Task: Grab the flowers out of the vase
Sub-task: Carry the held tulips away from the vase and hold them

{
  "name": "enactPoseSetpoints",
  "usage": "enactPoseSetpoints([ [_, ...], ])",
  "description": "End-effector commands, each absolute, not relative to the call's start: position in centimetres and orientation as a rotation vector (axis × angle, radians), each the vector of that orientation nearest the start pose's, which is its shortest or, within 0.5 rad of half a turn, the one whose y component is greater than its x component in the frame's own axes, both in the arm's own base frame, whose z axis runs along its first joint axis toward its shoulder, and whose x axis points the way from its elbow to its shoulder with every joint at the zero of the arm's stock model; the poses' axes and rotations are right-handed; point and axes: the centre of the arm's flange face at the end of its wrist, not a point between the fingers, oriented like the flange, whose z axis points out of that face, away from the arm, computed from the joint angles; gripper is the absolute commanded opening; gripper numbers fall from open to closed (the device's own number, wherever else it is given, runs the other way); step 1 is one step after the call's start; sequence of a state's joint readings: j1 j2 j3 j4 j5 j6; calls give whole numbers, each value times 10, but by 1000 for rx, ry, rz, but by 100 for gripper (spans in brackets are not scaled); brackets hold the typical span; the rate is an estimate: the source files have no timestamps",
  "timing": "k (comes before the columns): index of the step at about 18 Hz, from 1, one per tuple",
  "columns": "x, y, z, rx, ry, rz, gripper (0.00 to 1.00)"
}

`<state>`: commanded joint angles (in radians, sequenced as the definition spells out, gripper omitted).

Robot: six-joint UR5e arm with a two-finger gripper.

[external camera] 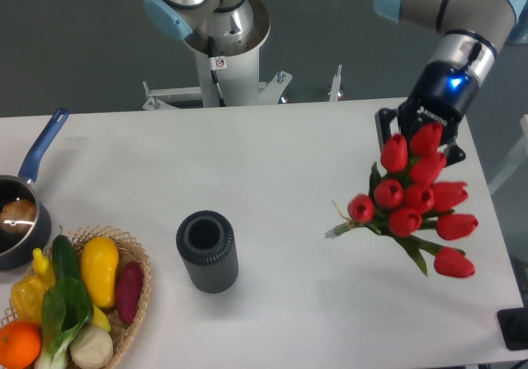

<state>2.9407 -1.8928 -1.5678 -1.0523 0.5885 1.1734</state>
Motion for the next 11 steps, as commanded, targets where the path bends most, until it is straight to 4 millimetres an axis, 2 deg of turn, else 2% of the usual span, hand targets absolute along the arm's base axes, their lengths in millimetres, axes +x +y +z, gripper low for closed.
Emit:
enactPoseSetpoints([
  [3, -565, 333, 403, -2265, -69, -66, 0],
  [5, -566, 331, 395, -2354, 30, 5, 0],
  [8, -560, 341, 382, -2505, 132, 64, 0],
  [11, -557, 355, 378, -2684, 245, 144, 0],
])
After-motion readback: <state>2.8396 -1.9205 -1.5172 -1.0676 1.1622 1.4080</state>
